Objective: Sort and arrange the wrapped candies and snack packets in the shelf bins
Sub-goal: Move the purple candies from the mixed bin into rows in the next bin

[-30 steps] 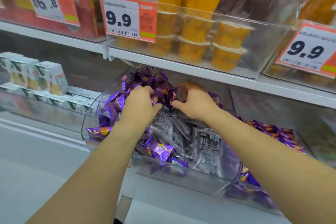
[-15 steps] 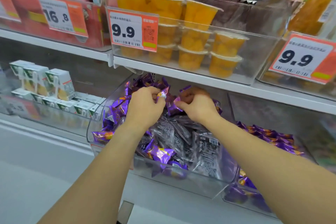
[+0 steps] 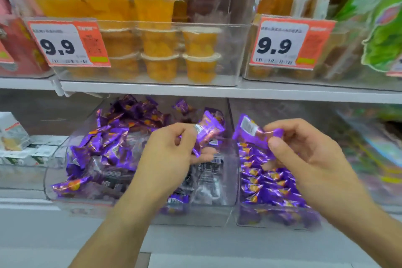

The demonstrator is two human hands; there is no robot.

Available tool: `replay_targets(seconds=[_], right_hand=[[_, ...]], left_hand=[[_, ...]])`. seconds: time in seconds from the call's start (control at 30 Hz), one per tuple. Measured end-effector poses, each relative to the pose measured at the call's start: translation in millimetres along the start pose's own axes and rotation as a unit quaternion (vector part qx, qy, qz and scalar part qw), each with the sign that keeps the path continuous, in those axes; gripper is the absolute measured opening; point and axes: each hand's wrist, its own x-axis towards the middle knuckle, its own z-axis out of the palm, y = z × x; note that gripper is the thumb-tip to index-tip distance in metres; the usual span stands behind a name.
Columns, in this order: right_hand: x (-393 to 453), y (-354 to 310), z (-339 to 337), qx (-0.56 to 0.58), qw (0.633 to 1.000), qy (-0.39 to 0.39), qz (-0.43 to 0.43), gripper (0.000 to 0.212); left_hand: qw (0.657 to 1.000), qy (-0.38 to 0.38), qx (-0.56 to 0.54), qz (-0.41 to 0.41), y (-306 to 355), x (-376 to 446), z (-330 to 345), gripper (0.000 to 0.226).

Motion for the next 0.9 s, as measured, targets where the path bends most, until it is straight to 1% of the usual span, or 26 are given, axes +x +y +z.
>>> replay_targets(seconds=[0.03, 0.1, 0.17, 0.23, 0.33, 0.37, 0.43, 0.47, 0.53, 0.57, 0.63, 0.7, 0.73, 0.77, 0.87, 0.9], right_hand=[[-4.2, 2.9, -9.2, 0.036, 0.999, 0.037, 0.006, 0.016], [-13.5, 9.2, -22.1, 0.097, 0.991, 0.087, 0.009, 0.013], [-20.2, 17.0, -32.2, 0.103, 0.987, 0.126, -0.006, 0.013], [-25.9, 26.3, -43.3, 0.090, 0.984, 0.149, -0.028, 0.012], [-28.3, 34.7, -61.5, 0.058, 0.987, 0.132, -0.077, 0.018], [-27.7, 37.3, -67.1, 0.056, 0.987, 0.129, -0.074, 0.017], [-25.7, 45.0, -77.5, 0.067, 0.987, 0.135, -0.061, 0.006], [-24.5, 48.9, -81.9, 0.066, 0.986, 0.145, -0.054, 0.005], [-21.9, 56.8, -90.9, 0.067, 0.984, 0.163, -0.027, 0.011], [-20.8, 58.6, -95.5, 0.074, 0.983, 0.169, -0.003, 0.016], [-18.9, 61.8, -102.7, 0.084, 0.980, 0.173, 0.049, 0.036], [-18.3, 62.1, -107.0, 0.089, 0.980, 0.161, 0.077, 0.055], [-18.2, 61.2, -108.6, 0.089, 0.980, 0.150, 0.091, 0.061], [-18.4, 60.2, -110.9, 0.090, 0.981, 0.137, 0.107, 0.063], [-18.0, 58.2, -119.4, 0.095, 0.981, 0.110, 0.128, 0.050], [-17.9, 56.8, -122.6, 0.096, 0.981, 0.109, 0.127, 0.049]], left_hand=[[1.000, -0.009, -0.012, 0.001, 1.7, -2.9, 11.4, 0.026], [0.999, -0.027, -0.038, -0.006, 6.2, -10.3, 39.1, 0.026], [0.998, -0.035, -0.048, -0.016, 9.1, -17.8, 68.7, 0.024], [0.997, -0.049, -0.048, -0.017, 9.4, -23.5, 98.3, 0.024], [0.996, -0.057, -0.062, -0.015, 6.4, -21.9, 132.4, 0.026], [0.996, -0.062, -0.069, -0.018, 4.3, -19.5, 141.1, 0.026], [0.992, -0.086, -0.089, -0.034, -0.4, -14.7, 155.7, 0.027], [0.989, -0.101, -0.099, -0.047, -2.7, -12.5, 161.9, 0.028], [0.982, -0.128, -0.116, -0.078, -6.7, -9.7, 172.5, 0.030], [0.979, -0.137, -0.122, -0.091, -8.5, -8.7, 176.8, 0.031], [0.976, -0.149, -0.123, -0.103, -10.1, -7.5, 184.1, 0.034], [0.978, -0.157, -0.111, -0.084, -12.3, -7.3, 188.9, 0.033], [0.980, -0.156, -0.105, -0.072, -13.3, -7.2, 190.9, 0.031], [0.981, -0.153, -0.101, -0.063, -13.8, -7.2, 192.3, 0.028], [0.983, -0.145, -0.093, -0.057, -16.9, -4.5, 192.4, 0.026], [0.984, -0.144, -0.090, -0.060, -17.4, -3.2, 191.3, 0.026]])
